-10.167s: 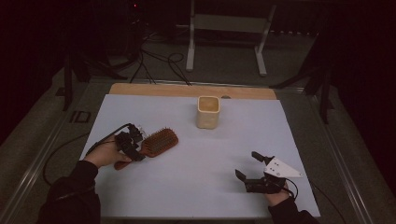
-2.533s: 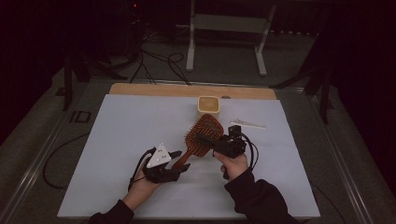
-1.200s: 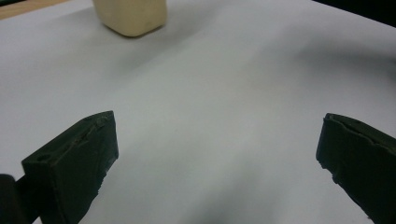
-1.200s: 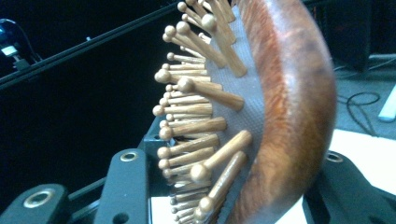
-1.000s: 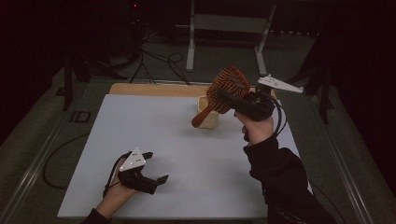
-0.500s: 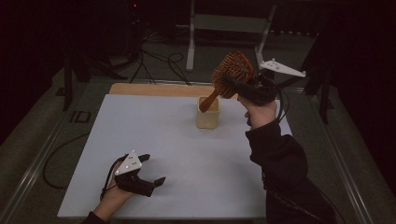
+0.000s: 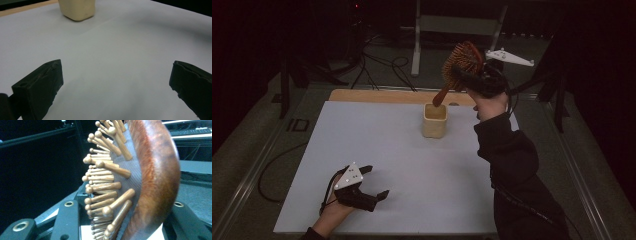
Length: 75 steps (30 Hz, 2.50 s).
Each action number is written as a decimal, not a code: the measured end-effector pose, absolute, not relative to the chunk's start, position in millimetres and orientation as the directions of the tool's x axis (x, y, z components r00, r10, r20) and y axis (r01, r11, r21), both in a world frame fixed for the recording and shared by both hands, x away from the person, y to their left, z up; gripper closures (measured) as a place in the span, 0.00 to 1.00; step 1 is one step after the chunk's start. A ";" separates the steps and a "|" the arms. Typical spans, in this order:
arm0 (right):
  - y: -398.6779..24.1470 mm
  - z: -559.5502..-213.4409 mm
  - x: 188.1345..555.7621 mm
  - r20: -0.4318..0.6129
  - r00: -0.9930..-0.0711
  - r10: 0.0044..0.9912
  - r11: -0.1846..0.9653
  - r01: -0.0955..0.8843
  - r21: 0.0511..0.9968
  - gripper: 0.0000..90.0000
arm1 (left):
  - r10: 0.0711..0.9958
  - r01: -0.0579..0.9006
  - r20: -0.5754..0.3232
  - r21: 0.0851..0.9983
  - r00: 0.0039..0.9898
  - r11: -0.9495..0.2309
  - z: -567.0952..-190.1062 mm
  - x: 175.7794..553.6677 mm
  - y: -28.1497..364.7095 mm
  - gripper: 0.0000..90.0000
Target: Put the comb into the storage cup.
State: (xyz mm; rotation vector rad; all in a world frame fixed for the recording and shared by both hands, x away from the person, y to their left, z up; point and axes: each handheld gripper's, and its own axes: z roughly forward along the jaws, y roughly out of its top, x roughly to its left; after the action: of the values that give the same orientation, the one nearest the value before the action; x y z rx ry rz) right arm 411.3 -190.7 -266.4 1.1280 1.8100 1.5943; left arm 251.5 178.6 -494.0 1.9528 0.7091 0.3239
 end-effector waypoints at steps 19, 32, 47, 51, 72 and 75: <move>-179.2 -304.3 443.0 0.180 -0.519 0.836 0.017 0.351 0.936 0.58 | 0.600 0.333 -0.072 0.881 0.796 -0.336 -496.8 252.0 179.0 0.00; -172.8 -331.4 457.7 0.185 -0.525 0.831 0.044 0.393 0.919 0.58 | 0.601 0.332 -0.068 0.880 0.796 -0.340 -497.6 251.2 178.6 0.00; -162.0 -365.2 468.6 0.204 -0.532 0.822 0.076 0.458 0.886 0.58 | 0.599 0.321 -0.055 0.881 0.799 -0.348 -496.7 250.5 179.3 0.00; -161.3 -372.3 470.0 0.221 -0.535 0.815 0.073 0.475 0.877 0.58 | 0.596 0.321 -0.059 0.883 0.801 -0.344 -496.9 250.2 179.0 0.00; -161.2 -395.0 476.1 0.254 -0.535 0.806 0.074 0.517 0.853 0.57 | 0.597 0.323 -0.062 0.882 0.800 -0.342 -497.8 250.5 179.1 0.00; -163.9 -395.7 477.6 0.262 -0.536 0.803 0.071 0.521 0.851 0.56 | 0.596 0.325 -0.065 0.883 0.800 -0.339 -497.8 250.6 179.5 0.00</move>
State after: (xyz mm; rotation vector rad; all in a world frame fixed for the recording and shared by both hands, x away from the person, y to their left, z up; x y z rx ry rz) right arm 477.6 -163.9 -395.7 1.3310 2.0743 1.4515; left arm 250.6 179.5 -497.8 1.9519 0.6901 0.3288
